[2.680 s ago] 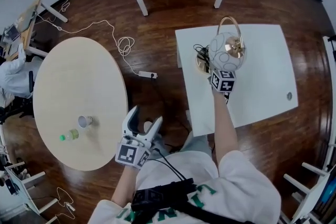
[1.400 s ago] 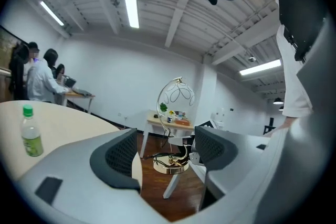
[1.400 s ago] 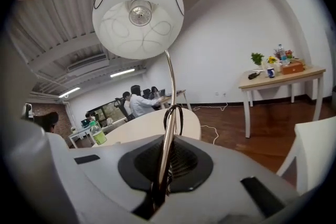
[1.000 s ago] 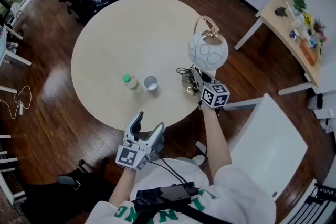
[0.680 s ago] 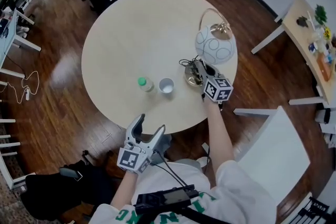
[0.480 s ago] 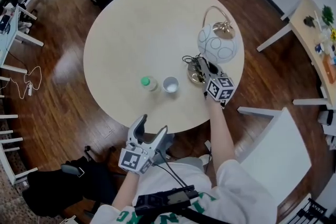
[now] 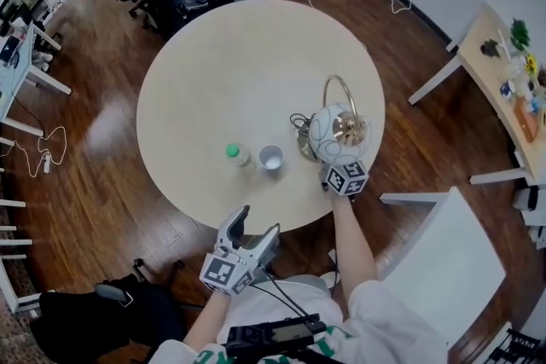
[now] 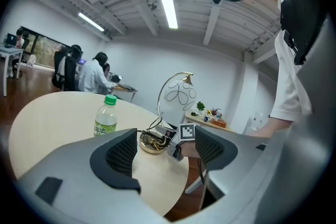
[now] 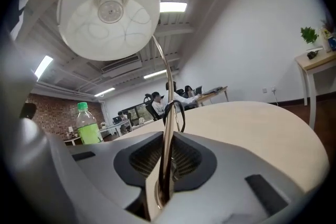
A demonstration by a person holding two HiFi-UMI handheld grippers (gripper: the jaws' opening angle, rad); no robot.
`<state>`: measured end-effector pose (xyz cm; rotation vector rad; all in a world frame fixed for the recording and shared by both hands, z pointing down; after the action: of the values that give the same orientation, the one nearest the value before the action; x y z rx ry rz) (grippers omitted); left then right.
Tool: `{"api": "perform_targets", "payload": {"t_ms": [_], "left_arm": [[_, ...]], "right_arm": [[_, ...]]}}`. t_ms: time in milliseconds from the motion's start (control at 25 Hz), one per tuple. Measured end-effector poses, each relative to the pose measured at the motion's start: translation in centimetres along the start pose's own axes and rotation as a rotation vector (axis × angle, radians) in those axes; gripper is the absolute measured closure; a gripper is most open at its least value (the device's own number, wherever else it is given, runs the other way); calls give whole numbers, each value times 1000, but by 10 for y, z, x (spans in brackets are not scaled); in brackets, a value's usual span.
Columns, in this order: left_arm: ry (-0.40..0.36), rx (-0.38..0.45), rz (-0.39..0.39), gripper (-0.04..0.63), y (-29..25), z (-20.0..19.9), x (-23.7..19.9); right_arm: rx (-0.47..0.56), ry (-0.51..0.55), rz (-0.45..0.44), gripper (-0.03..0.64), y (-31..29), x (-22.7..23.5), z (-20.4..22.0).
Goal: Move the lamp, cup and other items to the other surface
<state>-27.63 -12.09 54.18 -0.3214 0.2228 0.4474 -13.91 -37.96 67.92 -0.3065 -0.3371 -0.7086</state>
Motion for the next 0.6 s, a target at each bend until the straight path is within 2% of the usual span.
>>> {"api": "perform_targets", "payload": {"t_ms": [120,200,280,440,600], "left_arm": [[-16,20,40,256,1,-9,18],[-39,35,72,256,-1,-17,30],[-78,42,108,256,-3,-22,46],[-188,16,225,256,-11,-32,98],[-216,28,322,256,-31,-32,145]], "right_arm": [[-90,50,109,361,23,9,14],[-127,86,176,360,53,16,20],[-113,80,206,360,89,13,15],[7,76,251,360,174,-4,-29],[152,124,284,360,254,-23,-92]]}}
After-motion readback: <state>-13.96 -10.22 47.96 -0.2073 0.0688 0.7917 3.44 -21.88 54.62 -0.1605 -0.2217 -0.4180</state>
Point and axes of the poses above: the fingertips, and each gripper's own axes: y backward along the fingers, x to its right, z out of its underside, the point moved 1 cm from there along y, backward along the fingers, and after that the axes turned 3 degrees about -y, right-handed, at the moved point
